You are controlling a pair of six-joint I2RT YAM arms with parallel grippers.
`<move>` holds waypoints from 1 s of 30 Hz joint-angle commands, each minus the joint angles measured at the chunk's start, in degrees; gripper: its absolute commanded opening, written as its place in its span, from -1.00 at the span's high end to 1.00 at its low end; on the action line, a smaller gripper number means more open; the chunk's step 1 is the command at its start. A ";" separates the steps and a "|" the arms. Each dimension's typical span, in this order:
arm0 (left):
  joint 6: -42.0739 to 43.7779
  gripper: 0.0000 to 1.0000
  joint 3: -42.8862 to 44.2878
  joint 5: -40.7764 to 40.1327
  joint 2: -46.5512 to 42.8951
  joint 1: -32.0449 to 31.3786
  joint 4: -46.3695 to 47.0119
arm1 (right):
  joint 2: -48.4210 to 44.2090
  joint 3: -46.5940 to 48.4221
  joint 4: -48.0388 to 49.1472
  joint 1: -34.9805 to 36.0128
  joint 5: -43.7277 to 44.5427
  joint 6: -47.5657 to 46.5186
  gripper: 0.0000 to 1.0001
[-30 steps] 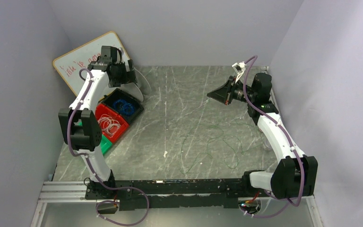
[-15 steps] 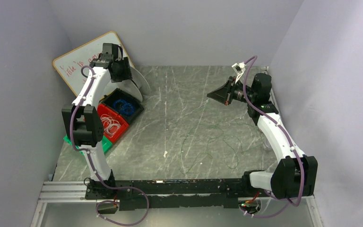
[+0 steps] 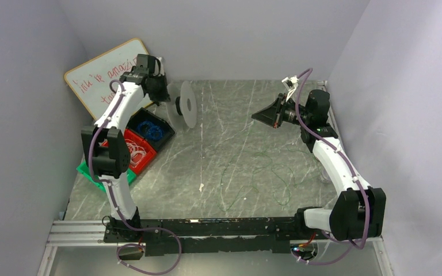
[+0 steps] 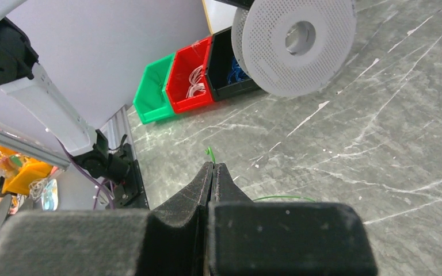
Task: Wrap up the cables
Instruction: Pick up the cable reel from the center of the board.
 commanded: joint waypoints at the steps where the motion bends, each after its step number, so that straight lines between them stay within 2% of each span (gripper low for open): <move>1: -2.00 0.95 1.44 5.23 -1.06 -3.33 2.90 | 0.36 -0.46 4.25 -0.23 -1.78 1.14 1.00; 8: -12.24 0.95 2.05 8.68 -2.05 -7.71 4.60 | 0.63 -0.69 4.42 -0.22 -2.10 0.94 1.00; 11: -17.88 0.95 -0.42 10.64 -4.64 -8.61 7.83 | 0.76 -0.68 4.12 0.01 -2.20 0.66 1.00; 15: -27.64 0.95 -6.14 15.10 -10.15 -7.58 16.70 | 1.60 -0.91 3.88 1.17 -1.91 0.34 1.00; 18: -32.74 0.95 -4.59 19.47 -10.50 -6.51 16.06 | 2.48 -0.30 1.96 2.57 -1.45 -1.52 1.00; 23: -37.47 0.95 -9.29 22.34 -13.55 -5.59 19.87 | 3.00 0.45 -0.84 4.77 1.40 -4.46 1.00; 30: -44.18 0.95 -16.93 31.23 -15.61 -4.69 31.68 | 3.33 -2.50 5.80 5.05 6.65 -0.38 1.00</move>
